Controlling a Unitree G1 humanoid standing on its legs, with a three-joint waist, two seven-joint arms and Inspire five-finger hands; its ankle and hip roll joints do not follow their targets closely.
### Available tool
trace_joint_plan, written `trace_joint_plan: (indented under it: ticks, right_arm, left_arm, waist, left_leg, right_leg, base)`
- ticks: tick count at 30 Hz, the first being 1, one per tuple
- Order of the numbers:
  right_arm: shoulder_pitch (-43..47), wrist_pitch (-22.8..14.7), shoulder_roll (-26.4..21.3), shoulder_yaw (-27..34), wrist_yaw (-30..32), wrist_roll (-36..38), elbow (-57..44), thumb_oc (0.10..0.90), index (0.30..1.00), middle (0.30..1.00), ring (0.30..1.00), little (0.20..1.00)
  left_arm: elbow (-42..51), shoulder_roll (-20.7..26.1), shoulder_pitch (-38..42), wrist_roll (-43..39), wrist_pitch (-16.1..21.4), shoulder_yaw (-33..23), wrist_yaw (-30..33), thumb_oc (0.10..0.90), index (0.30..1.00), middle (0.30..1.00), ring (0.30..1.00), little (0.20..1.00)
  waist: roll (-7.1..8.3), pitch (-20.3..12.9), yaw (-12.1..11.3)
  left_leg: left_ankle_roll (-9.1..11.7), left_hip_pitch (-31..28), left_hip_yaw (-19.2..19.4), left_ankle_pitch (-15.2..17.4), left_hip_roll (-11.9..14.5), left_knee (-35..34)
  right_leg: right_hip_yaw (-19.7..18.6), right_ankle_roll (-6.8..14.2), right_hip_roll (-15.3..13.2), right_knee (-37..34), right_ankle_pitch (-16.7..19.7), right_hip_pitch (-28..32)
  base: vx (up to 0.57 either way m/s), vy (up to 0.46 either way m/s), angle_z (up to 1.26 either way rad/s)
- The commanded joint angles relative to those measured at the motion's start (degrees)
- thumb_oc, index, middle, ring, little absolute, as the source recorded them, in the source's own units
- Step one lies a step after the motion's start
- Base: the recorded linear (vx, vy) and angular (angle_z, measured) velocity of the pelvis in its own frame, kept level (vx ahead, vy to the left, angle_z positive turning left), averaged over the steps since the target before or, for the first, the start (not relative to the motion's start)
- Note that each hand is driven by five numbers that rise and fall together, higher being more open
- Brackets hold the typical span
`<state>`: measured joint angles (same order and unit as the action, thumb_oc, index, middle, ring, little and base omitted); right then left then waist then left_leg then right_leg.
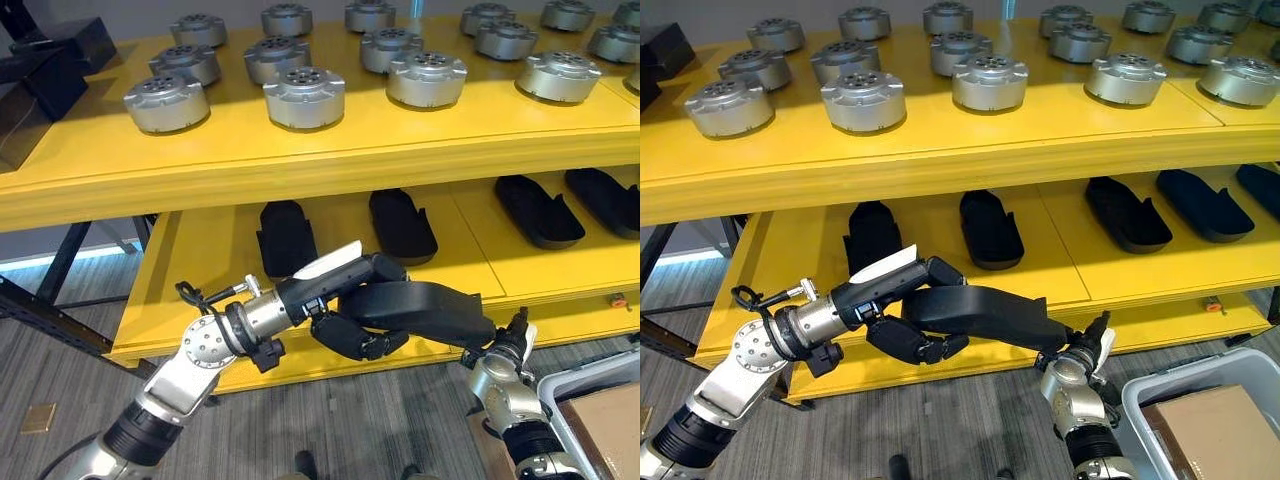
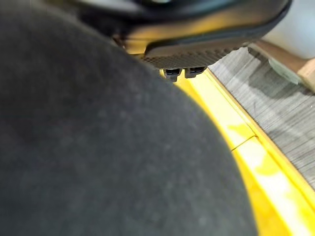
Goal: Move parts from the plastic box to the shelf.
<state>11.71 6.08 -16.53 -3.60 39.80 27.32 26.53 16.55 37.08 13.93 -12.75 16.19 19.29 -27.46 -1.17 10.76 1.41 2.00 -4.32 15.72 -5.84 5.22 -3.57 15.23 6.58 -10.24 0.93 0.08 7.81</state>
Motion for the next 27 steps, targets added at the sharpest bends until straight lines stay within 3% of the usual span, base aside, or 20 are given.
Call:
trace_joint_plan:
  ticks: [1, 5, 6, 8, 10, 18, 27]
  right_arm:
    - [3.6, -8.3, 0.78, -1.63, -4.51, 3.83, -7.98, 0.9, 1.0, 1.0, 1.0, 1.0]
    - [2.2, -10.24, 1.12, -1.67, -5.36, 4.36, -8.12, 0.9, 1.0, 1.0, 1.0, 1.0]
    - [-4.07, -12.19, -6.35, -5.35, -34.76, -2.56, -20.8, 0.9, 1.0, 1.0, 1.0, 1.0]
    - [-4.93, -11.26, -5.89, -5.26, -33.72, -2.55, -21.69, 0.9, 1.0, 1.0, 1.0, 1.0]
    - [-5.89, -9.86, -5.25, -5.34, -32.69, -2.37, -22.63, 0.9, 1.0, 1.0, 1.0, 1.0]
    - [-7.16, -8.72, -3.33, -5.86, -30.08, -2.93, -23.21, 0.9, 1.0, 1.0, 1.0, 1.0]
    - [-6.92, -6.46, -2.68, -5.99, -29.03, -3.65, -24.7, 0.9, 1.0, 1.0, 1.0, 1.0]
  left_arm:
    - [7.64, -7.13, 3.87, -6.78, 8.15, -3.9, 2.62, 0.4, 0.3, 0.3, 0.3, 0.3]
    - [7.32, -7.07, 3.52, -6.52, 8.64, -3.56, 3.22, 0.4, 0.3, 0.3, 0.3, 0.3]
    - [3.33, -8.03, 2.11, -0.99, 11.26, -5.48, 3.8, 0.4, 0.3, 0.3, 0.3, 0.3]
    - [2.97, -8.0, 3.97, -2.73, 9.4, -4.54, 3.04, 0.4, 0.3, 0.3, 0.3, 0.3]
    - [2.89, -7.94, 4.85, -3.37, 8.67, -3.86, 2.3, 0.4, 0.3, 0.3, 0.3, 0.3]
    - [3.79, -8.01, 4.82, -5.82, 7.97, -3.36, 0.58, 0.4, 0.3, 0.3, 0.3, 0.3]
    - [5.54, -7.25, 3.51, -5.83, 6.66, -4.51, 0.85, 0.4, 0.3, 0.3, 0.3, 0.3]
  waist:
    - [-0.22, -4.73, 0.15]
    - [-0.36, -5.02, 0.47]
    - [1.29, -2.6, 2.41]
    - [0.72, -3.68, 3.06]
    - [0.55, -4.66, 3.37]
    - [0.6, -6.95, 3.6]
    - [0.41, -7.67, 2.7]
  left_leg:
    - [2.26, -3.66, -0.84, 3.91, 4.47, -0.72]
    - [2.31, -3.84, -0.62, 3.8, 4.33, -0.81]
    - [-1.65, 4.14, -9.08, 10.97, -2.3, 10.11]
    - [-0.79, 0.52, -8.15, 8.39, -0.72, 2.14]
    - [-0.25, -0.82, -8.06, 7.24, -0.34, -1.12]
    - [-0.67, -1.1, -7.26, 7.98, -1.54, -1.43]
    - [-1.33, -1.27, -7.63, 8.25, -1.97, -1.43]
  right_leg:
    - [-0.07, -1.25, 1.76, 4.01, -2.5, -1.05]
    - [-0.48, -1.3, 1.97, 3.18, -2.37, -0.43]
    - [-8.53, -1.66, 3.73, 4.95, -1.97, -7.4]
    - [-6.99, -0.55, 3.24, 3.98, -1.33, -7.02]
    - [-6.02, 0.06, 2.85, 2.56, -0.72, -6.36]
    - [-5.1, 0.97, 2.21, -2.05, 1.4, -4.06]
    - [-5.24, 0.57, 2.9, -2.82, 1.18, -3.18]
  base:
    - [0.0, 0.0, -0.04]
    - [0.02, 0.01, -0.09]
    - [-0.03, 0.065, -0.04]
    - [-0.09, 0.12, 0.05]
    - [-0.09, 0.084, 0.11]
    - [-0.08, 0.035, 0.05]
    - [-0.04, -0.084, 0.0]
